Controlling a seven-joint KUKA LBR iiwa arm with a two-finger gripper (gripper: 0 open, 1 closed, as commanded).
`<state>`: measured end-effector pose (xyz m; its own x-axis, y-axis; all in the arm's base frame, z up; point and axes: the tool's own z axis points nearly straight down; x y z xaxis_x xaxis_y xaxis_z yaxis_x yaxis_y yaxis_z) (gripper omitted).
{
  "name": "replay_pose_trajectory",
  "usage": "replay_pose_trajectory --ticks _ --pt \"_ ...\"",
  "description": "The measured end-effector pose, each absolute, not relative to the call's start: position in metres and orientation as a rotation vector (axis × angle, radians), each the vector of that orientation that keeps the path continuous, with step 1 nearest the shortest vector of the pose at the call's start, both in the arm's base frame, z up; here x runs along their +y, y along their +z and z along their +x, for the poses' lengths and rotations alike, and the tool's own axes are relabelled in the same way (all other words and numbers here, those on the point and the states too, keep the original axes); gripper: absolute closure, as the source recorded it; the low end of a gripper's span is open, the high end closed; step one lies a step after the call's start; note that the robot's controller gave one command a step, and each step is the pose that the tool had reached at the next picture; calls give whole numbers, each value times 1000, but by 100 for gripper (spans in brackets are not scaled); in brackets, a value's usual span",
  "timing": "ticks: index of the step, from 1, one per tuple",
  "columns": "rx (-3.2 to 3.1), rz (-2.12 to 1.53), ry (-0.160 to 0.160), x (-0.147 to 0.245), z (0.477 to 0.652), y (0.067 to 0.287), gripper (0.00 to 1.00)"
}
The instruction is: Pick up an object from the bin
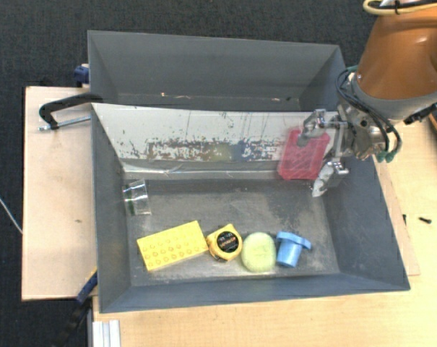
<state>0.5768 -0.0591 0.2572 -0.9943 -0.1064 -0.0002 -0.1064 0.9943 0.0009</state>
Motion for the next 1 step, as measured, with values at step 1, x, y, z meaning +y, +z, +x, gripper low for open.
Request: replay_pose_trajectory --ticks 1 --pt "3109 -342 -3 -33 569 234 0"
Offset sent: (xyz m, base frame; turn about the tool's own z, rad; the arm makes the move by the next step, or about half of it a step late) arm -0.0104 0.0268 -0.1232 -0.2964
